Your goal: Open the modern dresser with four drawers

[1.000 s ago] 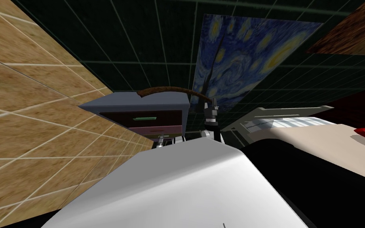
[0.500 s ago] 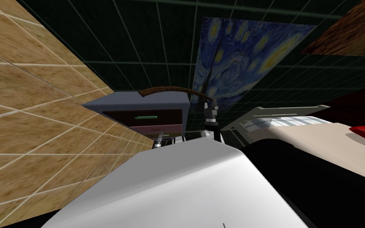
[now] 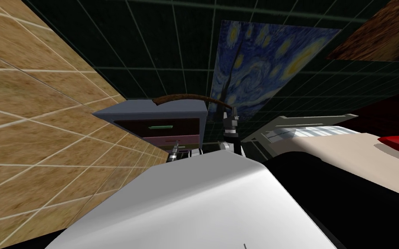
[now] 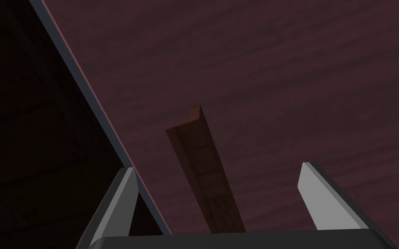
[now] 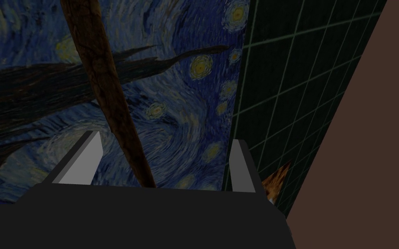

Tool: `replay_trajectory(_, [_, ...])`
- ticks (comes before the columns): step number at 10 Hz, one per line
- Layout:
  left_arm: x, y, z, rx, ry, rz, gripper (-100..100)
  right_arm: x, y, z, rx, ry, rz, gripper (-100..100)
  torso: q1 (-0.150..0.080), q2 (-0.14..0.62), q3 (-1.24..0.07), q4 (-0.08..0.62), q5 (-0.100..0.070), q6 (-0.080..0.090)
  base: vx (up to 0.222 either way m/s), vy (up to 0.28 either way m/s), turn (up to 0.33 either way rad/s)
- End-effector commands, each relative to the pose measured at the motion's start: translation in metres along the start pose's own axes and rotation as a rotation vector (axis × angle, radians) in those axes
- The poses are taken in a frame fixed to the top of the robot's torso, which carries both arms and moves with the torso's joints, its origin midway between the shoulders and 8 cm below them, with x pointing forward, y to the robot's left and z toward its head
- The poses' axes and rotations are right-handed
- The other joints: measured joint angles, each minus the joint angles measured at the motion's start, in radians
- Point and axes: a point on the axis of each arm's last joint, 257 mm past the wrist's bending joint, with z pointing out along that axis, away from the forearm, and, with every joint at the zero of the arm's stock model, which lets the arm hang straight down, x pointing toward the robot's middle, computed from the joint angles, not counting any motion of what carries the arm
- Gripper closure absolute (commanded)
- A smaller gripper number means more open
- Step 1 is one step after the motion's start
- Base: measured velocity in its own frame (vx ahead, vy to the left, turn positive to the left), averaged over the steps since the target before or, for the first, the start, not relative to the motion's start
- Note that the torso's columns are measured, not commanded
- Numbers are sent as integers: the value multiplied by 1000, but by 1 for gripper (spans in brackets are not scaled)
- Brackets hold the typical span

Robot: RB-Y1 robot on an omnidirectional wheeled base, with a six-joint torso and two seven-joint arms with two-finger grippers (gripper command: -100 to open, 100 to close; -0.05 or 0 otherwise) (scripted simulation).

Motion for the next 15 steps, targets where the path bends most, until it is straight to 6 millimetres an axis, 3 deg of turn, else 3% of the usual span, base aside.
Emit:
replay_trajectory(1, [-3,-1,6,-15,2,-3,-100,0,0,0,0,0,0,0,0,0,0,0,0,0,-23,6,-6])
replay_trajectory(7, [8,-11,28,-45,-21,-77,-100,0,0,0,0,0,0,0,0,0,0,0,0,0,-26,13,-6])
replay_trajectory(8, [5,-10,26,-41,-17,-65,-100,0,0,0,0,0,0,0,0,0,0,0,0,0,-11,3,-2])
replay_trajectory(15, [-22,7,80,-41,-34,-24,-100,0,0,0,0,0,0,0,0,-1,-1,0,0,0,-63,-7,3])
